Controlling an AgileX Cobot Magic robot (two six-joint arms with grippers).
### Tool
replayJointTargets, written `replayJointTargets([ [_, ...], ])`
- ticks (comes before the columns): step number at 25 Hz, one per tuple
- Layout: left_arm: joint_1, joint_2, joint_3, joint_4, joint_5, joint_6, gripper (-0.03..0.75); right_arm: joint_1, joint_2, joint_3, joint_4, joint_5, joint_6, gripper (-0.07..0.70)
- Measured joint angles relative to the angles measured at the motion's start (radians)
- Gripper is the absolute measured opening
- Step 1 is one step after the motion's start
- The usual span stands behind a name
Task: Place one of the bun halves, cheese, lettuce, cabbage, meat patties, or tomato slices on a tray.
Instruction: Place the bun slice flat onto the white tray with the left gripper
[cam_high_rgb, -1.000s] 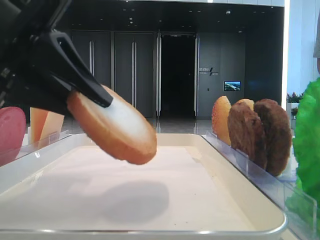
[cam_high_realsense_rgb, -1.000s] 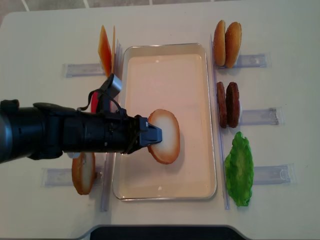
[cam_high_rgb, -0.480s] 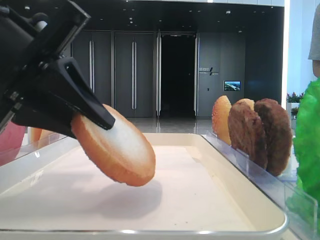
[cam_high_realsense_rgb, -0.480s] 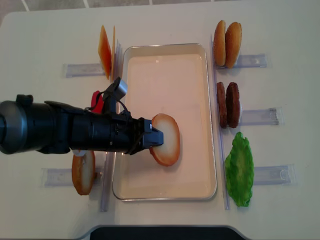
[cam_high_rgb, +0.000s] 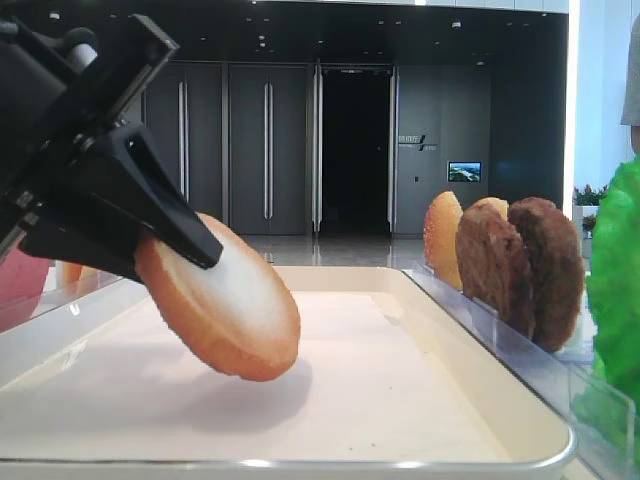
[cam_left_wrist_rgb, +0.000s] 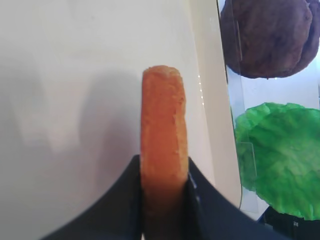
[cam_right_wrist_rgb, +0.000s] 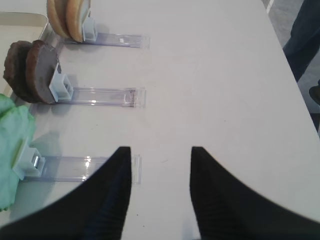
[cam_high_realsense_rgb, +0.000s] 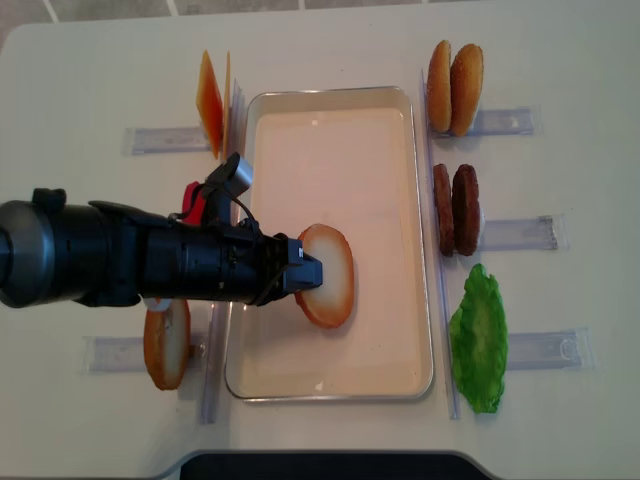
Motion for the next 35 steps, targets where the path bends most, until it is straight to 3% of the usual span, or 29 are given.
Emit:
replayJointTargets([
  [27,0.001,0.058,-0.004,-0.009,0.038,0.026,0.139,0.000,0.000,0.000,0.000,0.000,0.000,0.302],
  [29,0.001,0.058,-0.004,-0.009,0.038,0.022,0.179,0.000,0.000,0.000,0.000,0.000,0.000,0.302],
  [35,0.001,0.058,-0.004,-0.009,0.038,0.008,0.470,0.000,0.000,0.000,0.000,0.000,0.000,0.302],
])
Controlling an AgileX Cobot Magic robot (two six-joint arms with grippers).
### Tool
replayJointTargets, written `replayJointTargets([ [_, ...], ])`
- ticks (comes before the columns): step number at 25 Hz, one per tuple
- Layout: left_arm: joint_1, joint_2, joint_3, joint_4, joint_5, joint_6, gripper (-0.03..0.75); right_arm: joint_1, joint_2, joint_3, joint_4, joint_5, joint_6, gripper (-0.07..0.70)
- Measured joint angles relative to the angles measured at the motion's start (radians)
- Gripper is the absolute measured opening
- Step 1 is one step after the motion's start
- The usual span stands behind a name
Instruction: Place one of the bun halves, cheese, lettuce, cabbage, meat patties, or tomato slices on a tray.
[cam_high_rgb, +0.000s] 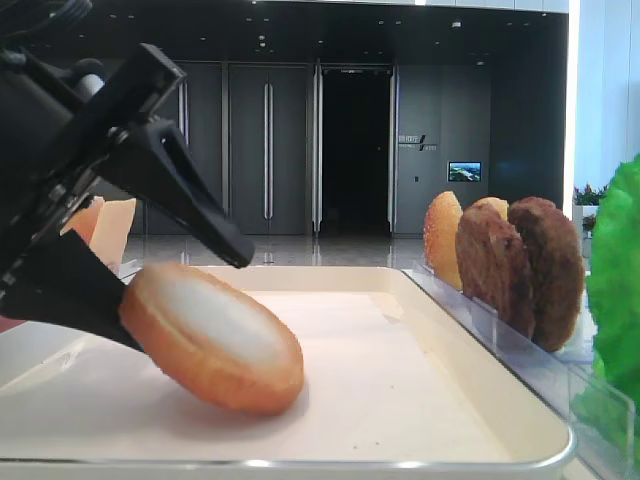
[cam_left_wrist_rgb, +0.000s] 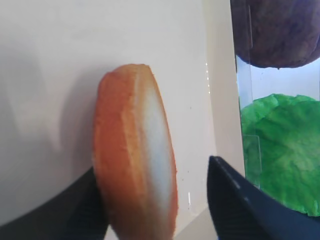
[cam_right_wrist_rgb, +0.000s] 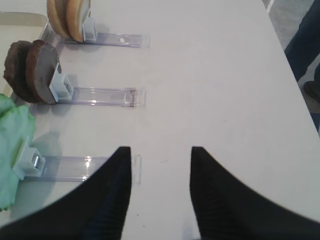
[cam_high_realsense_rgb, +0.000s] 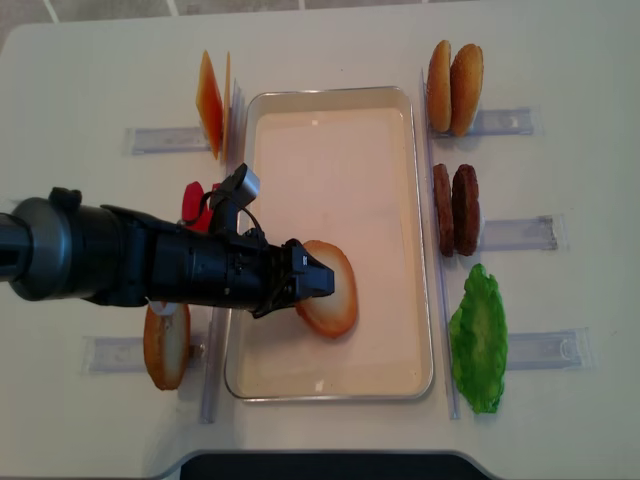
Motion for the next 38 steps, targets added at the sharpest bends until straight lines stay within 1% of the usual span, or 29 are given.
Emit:
replayJointTargets([
  [2,0.000,0.000,0.000,0.000,0.002,-0.011,0.527,0.000,0.000,0.000,0.000,0.000,0.000,0.302],
  [4,0.000,0.000,0.000,0.000,0.007,-0.022,0.556,0.000,0.000,0.000,0.000,0.000,0.000,0.302],
  [9,0.000,-0.019,0.000,0.004,0.008,-0.067,0.573,0.000,0.000,0.000,0.001,0.000,0.000,0.302],
  [12,0.000,-0.059,0.000,0.048,-0.015,-0.134,0.575,0.001,0.000,0.000,0.001,0.000,0.000,0.302],
  [14,0.000,-0.083,0.000,0.118,-0.034,-0.210,0.575,0.001,0.000,0.000,0.001,0.000,0.000,0.302],
  [18,0.000,-0.117,0.000,0.260,-0.039,-0.360,0.575,0.001,0.000,0.000,0.001,0.000,0.000,0.302],
  [20,0.000,-0.140,0.000,0.303,-0.041,-0.405,0.575,0.001,0.000,0.000,0.001,0.000,0.000,0.302],
  [24,0.003,-0.208,0.000,0.390,-0.064,-0.500,0.575,0.001,0.000,0.000,0.001,0.000,0.000,0.302],
  [26,0.015,-0.242,0.000,0.445,-0.064,-0.560,0.575,0.001,0.000,0.000,0.001,0.000,0.000,0.302],
  [32,0.054,-0.356,0.000,0.669,-0.057,-0.745,0.575,0.001,0.000,0.000,0.001,0.000,0.000,0.302],
  [34,0.055,-0.401,-0.009,0.749,-0.039,-0.810,0.575,0.001,0.000,0.000,0.001,0.000,0.000,0.302],
  [36,0.055,-0.447,-0.032,0.838,-0.010,-0.895,0.575,0.001,0.000,0.000,0.001,0.000,0.000,0.302],
  [38,0.055,-0.484,-0.066,0.937,0.033,-0.970,0.575,0.001,0.000,0.000,0.001,0.000,0.000,0.302],
])
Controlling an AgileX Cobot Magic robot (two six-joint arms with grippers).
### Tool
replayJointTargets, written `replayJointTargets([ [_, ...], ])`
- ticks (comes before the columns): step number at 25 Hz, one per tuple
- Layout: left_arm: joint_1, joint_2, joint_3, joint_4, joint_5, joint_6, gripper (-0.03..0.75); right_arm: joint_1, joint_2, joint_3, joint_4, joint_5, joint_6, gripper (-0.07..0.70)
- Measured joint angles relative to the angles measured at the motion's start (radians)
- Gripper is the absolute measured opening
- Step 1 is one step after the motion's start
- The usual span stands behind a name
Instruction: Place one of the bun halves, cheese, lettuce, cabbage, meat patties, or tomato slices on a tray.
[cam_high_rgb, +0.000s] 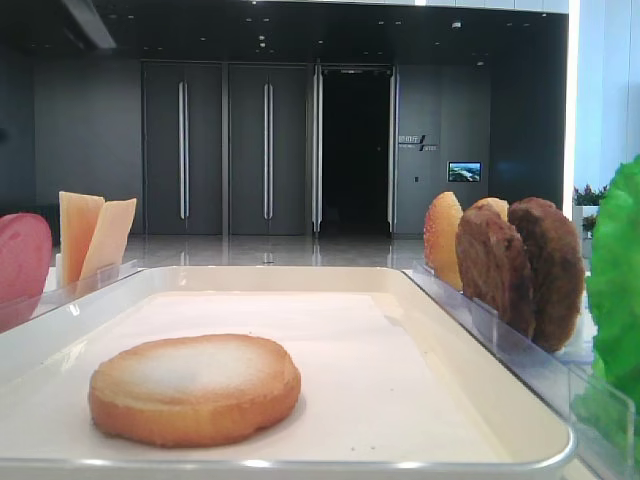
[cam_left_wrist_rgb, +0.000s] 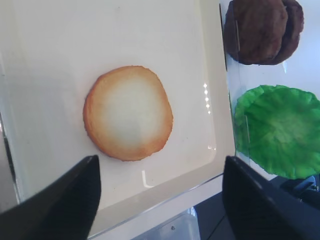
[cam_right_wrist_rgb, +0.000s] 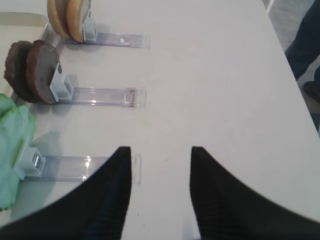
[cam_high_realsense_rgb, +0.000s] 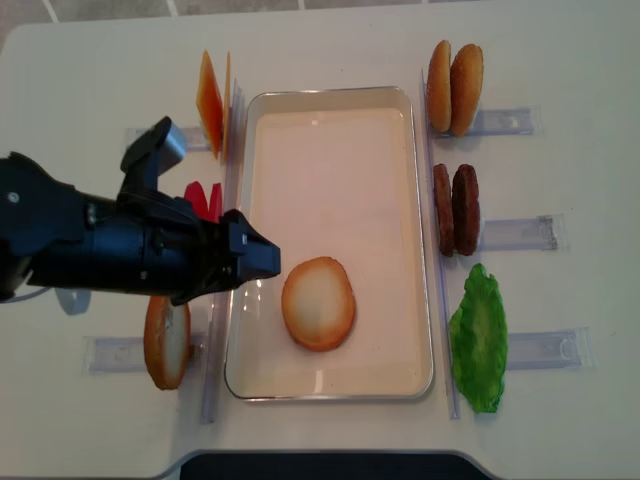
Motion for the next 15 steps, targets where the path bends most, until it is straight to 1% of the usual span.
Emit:
replayJointTargets([
  [4,0.000,-0.050,-0.074,0.197,0.103,-0.147,0.575,0.000,0.000,0.000,0.000,0.000,0.000,0.302],
  [6,0.000,-0.062,-0.108,0.293,0.167,-0.223,0.575,0.000,0.000,0.000,0.000,0.000,0.000,0.302],
  [8,0.000,-0.071,-0.134,0.378,0.229,-0.274,0.575,0.000,0.000,0.000,0.000,0.000,0.000,0.302],
  [13,0.000,-0.081,-0.193,0.488,0.374,-0.325,0.546,0.000,0.000,0.000,0.000,0.000,0.000,0.302],
  [15,0.000,-0.082,-0.212,0.526,0.415,-0.337,0.542,0.000,0.000,0.000,0.000,0.000,0.000,0.302],
])
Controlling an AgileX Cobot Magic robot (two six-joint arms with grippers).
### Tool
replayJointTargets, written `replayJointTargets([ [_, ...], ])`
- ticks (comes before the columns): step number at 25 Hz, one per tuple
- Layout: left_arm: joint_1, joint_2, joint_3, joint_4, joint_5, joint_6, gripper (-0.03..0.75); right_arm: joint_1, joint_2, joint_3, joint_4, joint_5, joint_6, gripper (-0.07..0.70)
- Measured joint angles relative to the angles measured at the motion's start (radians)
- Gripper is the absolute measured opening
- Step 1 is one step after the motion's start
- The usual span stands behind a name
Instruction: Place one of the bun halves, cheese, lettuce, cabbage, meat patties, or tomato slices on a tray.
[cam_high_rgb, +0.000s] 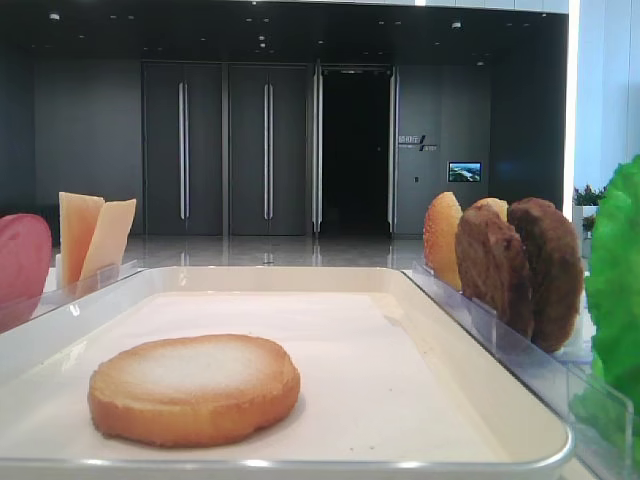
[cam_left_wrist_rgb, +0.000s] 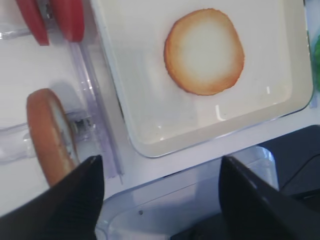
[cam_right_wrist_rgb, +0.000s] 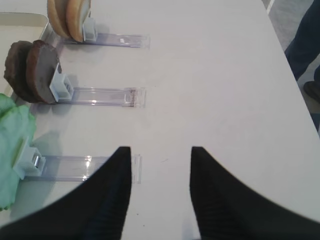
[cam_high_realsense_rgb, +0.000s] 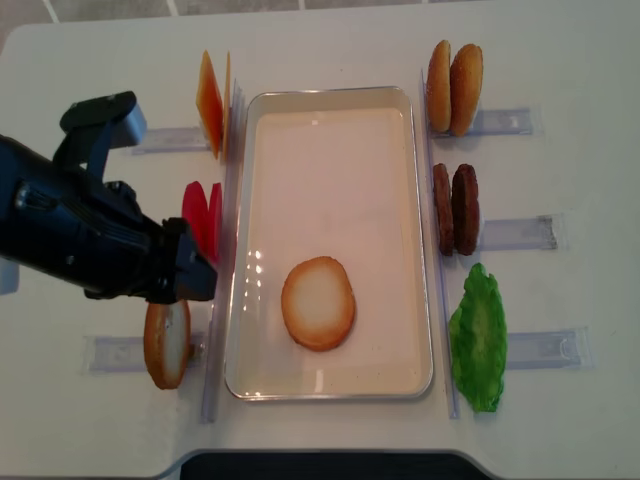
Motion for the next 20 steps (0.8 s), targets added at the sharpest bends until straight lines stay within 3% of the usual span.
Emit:
replayJointTargets([
  [5,0.000,0.000,-0.045,0.098,0.090,-0.020,0.540,0.000,0.000,0.000,0.000,0.000,0.000,0.302],
  [12,0.001,-0.002,-0.078,0.262,0.173,-0.093,0.539,0.000,0.000,0.000,0.000,0.000,0.000,0.302],
  [20,0.001,-0.002,-0.079,0.319,0.179,-0.120,0.539,0.000,0.000,0.000,0.000,0.000,0.000,0.302],
])
